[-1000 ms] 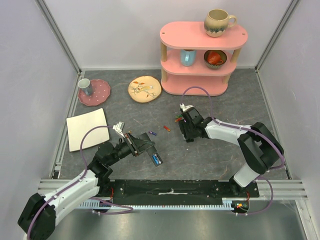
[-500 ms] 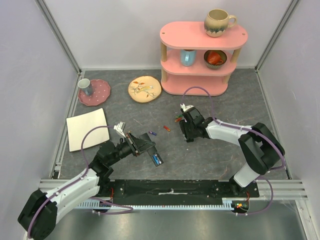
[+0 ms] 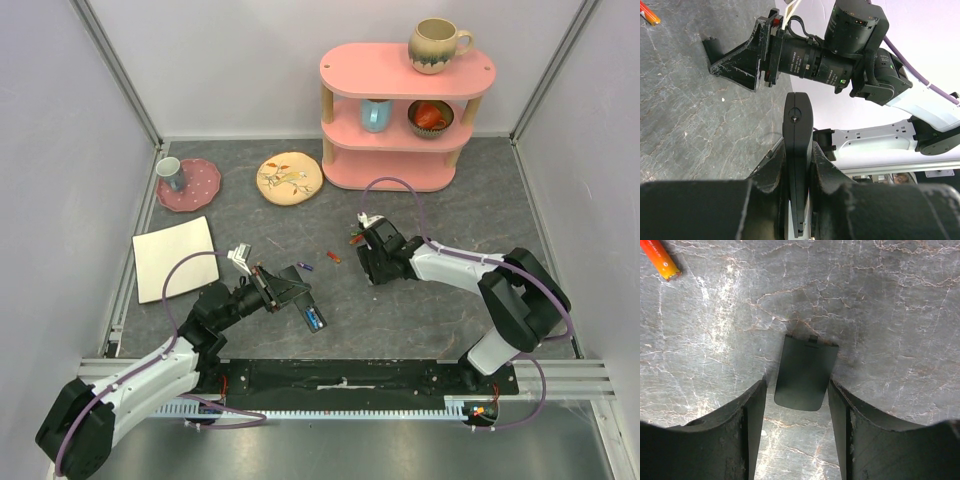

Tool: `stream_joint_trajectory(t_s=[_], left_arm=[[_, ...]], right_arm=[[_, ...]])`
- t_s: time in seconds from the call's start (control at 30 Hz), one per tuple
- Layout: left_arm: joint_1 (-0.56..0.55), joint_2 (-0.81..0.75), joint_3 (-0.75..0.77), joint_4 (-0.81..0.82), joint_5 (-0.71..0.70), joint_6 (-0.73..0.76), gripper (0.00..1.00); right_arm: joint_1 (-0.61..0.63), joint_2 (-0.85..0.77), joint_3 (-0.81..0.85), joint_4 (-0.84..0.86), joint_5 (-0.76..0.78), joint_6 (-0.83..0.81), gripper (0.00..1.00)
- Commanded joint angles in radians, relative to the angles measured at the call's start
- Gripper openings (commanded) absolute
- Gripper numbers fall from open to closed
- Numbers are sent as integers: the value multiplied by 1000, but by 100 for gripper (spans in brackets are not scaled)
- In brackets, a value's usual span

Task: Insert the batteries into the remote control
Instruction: Pick up the battery cover at the center of the board.

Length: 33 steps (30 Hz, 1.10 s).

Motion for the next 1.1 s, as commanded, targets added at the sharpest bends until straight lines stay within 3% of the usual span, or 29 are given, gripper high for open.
stream_joint_trajectory(t_s=[0.0,0.23,0.57,0.77,1.07], left_arm=[[3,-8,-16,62,6,27,2],[3,-30,-21,48,3,25,2],[3,-25,-13,28,-2,31,2],[3,23,25,34,-3,48,2],[3,186,93,133,-6,59,2]], right_arm=[[17,32,-31,-80,-28,28,58],[18,31,-52,-59,-43,40,53],[17,-47,-56,-63,-9,54,33],[38,-194,6,-160,-3,51,31],[192,-395,210,-433,98,42,29]])
